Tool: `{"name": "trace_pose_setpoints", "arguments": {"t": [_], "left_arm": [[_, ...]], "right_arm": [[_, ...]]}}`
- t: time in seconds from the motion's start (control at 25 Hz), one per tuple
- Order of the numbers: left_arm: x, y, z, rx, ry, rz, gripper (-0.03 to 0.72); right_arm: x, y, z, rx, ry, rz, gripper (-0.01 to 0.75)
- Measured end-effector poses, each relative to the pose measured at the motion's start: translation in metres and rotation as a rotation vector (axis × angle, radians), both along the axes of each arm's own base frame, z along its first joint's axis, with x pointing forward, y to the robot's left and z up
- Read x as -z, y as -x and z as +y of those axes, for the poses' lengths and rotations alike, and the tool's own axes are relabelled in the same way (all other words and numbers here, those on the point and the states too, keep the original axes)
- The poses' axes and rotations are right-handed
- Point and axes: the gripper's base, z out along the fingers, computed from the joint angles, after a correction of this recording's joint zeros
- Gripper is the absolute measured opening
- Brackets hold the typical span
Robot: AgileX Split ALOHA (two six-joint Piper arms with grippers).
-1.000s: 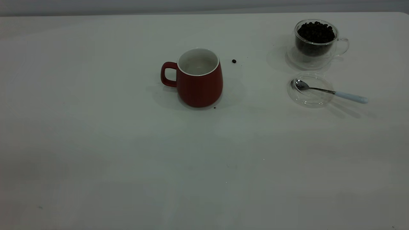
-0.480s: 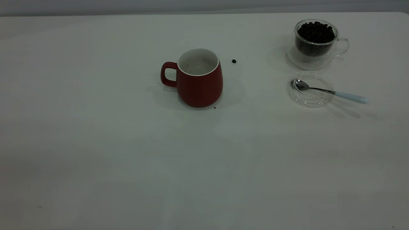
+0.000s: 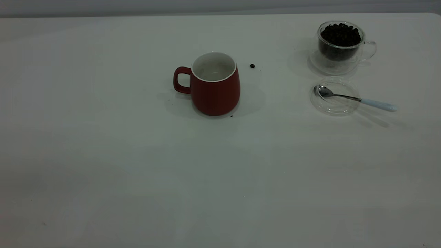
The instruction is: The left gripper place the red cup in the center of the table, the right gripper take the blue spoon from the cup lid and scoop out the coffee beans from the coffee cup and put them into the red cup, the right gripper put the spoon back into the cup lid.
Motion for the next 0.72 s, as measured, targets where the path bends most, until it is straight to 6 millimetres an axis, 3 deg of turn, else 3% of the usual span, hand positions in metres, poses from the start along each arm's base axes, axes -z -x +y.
{"name": "trace_pose_setpoints", "arguments": {"t": [0.72], "left_arm": [[0.0,0.0,0.0,0.0,0.0,0.0,0.587]], "right_arm": [[0.0,0.0,0.0,0.0,0.0,0.0,0.243]]}}
